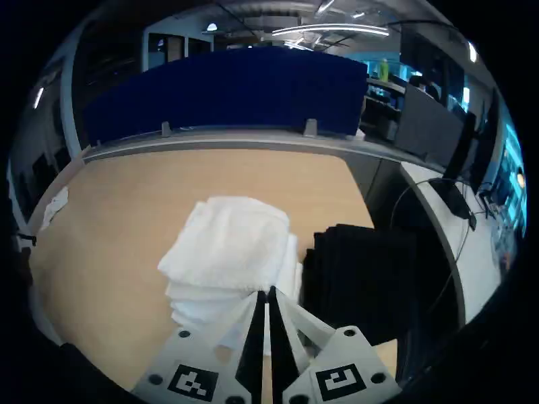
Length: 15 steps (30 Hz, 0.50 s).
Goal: Fold towel
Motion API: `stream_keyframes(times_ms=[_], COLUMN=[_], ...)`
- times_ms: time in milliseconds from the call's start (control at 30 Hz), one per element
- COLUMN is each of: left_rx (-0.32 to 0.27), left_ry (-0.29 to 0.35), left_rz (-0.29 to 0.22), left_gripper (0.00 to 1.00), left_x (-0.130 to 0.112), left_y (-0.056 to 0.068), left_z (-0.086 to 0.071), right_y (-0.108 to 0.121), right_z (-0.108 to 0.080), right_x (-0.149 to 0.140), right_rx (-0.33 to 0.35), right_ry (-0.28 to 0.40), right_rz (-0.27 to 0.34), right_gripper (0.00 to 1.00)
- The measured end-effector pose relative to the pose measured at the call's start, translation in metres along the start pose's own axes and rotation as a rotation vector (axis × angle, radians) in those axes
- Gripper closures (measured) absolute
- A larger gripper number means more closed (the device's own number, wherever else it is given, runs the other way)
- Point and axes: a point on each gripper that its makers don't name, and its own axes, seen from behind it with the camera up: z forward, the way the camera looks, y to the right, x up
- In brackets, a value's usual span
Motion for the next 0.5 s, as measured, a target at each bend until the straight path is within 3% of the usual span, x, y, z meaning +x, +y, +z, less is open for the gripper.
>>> stream_keyframes(times_ms=[267,500], left_rx=[-0.001,-0.002], left_ry=[0.000,0.003], left_rz=[0.005,0.011], left_gripper=[0.07,0.07], left_x=[0.000,0.001], left_y=[0.002,0.004], left_z=[-0.002,-0.006], right_y=[0.012,0.013], right_z=[0.006,0.018], right_x=[-0.039,-0.062], right_rx=[-0.035,-0.052], right_ry=[-0.051,-0.096], right_rz=[0.068,0.079], right_gripper=[0.97,0.96])
